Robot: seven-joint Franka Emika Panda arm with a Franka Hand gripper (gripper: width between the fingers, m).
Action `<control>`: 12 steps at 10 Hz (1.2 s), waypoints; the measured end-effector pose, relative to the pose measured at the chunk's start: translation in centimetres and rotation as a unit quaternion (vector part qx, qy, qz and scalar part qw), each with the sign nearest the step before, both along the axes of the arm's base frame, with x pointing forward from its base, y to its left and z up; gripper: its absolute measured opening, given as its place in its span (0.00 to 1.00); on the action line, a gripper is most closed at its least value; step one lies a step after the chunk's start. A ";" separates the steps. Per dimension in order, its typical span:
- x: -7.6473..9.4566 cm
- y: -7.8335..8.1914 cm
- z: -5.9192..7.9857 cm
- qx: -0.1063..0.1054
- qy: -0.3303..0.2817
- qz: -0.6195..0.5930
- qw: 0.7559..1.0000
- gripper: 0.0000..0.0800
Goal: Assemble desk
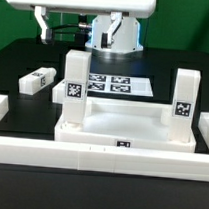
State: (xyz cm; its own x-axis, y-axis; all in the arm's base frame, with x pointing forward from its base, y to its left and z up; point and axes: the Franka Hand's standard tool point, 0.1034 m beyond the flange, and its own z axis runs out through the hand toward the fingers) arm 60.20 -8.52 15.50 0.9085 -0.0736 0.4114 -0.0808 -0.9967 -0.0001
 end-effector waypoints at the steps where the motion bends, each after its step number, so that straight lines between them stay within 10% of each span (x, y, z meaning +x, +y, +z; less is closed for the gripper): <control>1: -0.1 0.0 -0.1 0.000 0.001 0.000 1.000 0.81; 12: -1.2 0.3 -1.3 0.077 0.239 0.011 0.968 0.81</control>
Offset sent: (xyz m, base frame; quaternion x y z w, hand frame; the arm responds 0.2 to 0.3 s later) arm -0.0005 -0.0221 -0.0121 -0.0348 -0.0070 -0.0238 0.9991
